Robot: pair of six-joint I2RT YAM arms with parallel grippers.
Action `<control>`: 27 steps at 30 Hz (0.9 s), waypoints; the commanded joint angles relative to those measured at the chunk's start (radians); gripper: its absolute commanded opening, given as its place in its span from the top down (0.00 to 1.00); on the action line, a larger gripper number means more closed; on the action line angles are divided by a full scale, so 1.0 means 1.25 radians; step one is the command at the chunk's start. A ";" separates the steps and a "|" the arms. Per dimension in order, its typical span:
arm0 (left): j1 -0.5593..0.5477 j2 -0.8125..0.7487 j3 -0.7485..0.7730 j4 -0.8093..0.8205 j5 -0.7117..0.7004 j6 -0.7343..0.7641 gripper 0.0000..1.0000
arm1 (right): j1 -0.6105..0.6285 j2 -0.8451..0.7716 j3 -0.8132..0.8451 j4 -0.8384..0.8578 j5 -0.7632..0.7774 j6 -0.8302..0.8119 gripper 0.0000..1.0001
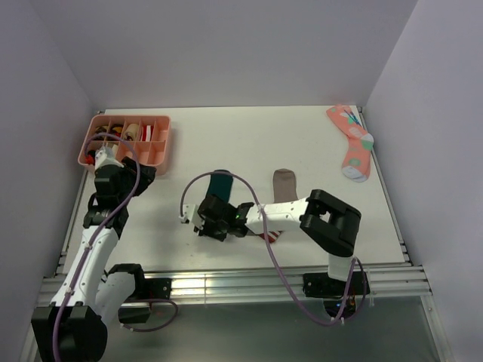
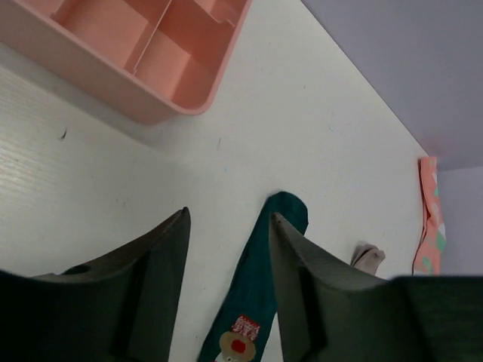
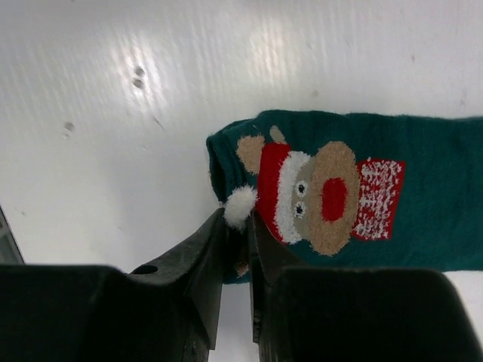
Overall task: Roll the socks
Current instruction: Roll the sock at the center of the board.
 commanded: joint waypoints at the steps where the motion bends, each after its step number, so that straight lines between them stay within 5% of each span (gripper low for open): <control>1: -0.003 -0.015 -0.054 0.101 0.053 -0.019 0.50 | -0.062 -0.034 0.011 -0.057 -0.117 -0.005 0.78; 11: -0.147 -0.150 -0.279 0.352 0.056 -0.033 0.73 | -0.184 0.005 0.085 -0.262 -0.429 -0.061 0.79; 21: -0.355 -0.152 -0.466 0.656 0.049 0.042 0.68 | -0.260 0.154 0.229 -0.477 -0.591 -0.109 0.80; 27: -0.460 -0.039 -0.474 0.743 0.063 0.102 0.53 | -0.299 0.222 0.285 -0.547 -0.625 -0.096 0.81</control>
